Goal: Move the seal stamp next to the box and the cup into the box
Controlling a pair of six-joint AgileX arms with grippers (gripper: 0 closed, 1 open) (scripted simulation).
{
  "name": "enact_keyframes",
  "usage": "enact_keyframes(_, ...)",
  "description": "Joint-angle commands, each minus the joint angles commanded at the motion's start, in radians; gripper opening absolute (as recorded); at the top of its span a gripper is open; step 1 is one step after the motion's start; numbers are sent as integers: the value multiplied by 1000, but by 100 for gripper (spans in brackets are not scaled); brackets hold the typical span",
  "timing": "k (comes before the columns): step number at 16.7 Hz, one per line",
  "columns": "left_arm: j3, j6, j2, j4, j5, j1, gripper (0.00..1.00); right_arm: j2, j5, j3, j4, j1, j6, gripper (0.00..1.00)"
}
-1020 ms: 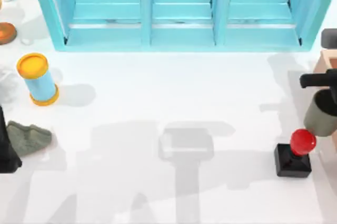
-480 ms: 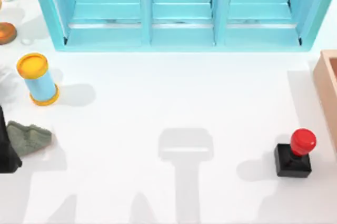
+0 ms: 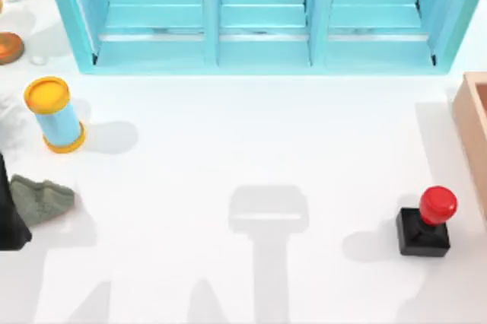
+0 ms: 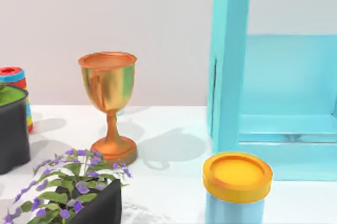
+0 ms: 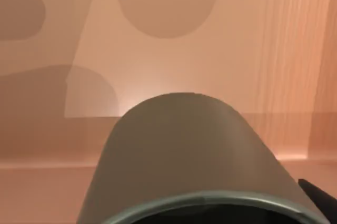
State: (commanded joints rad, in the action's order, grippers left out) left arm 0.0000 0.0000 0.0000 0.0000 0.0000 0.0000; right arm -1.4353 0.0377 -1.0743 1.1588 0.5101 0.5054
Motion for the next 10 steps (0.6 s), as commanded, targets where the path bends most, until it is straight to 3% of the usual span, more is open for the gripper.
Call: enact_keyframes(10,0,0,0,0,0,0,100,-19,-87,11,-295,-9,7,0)
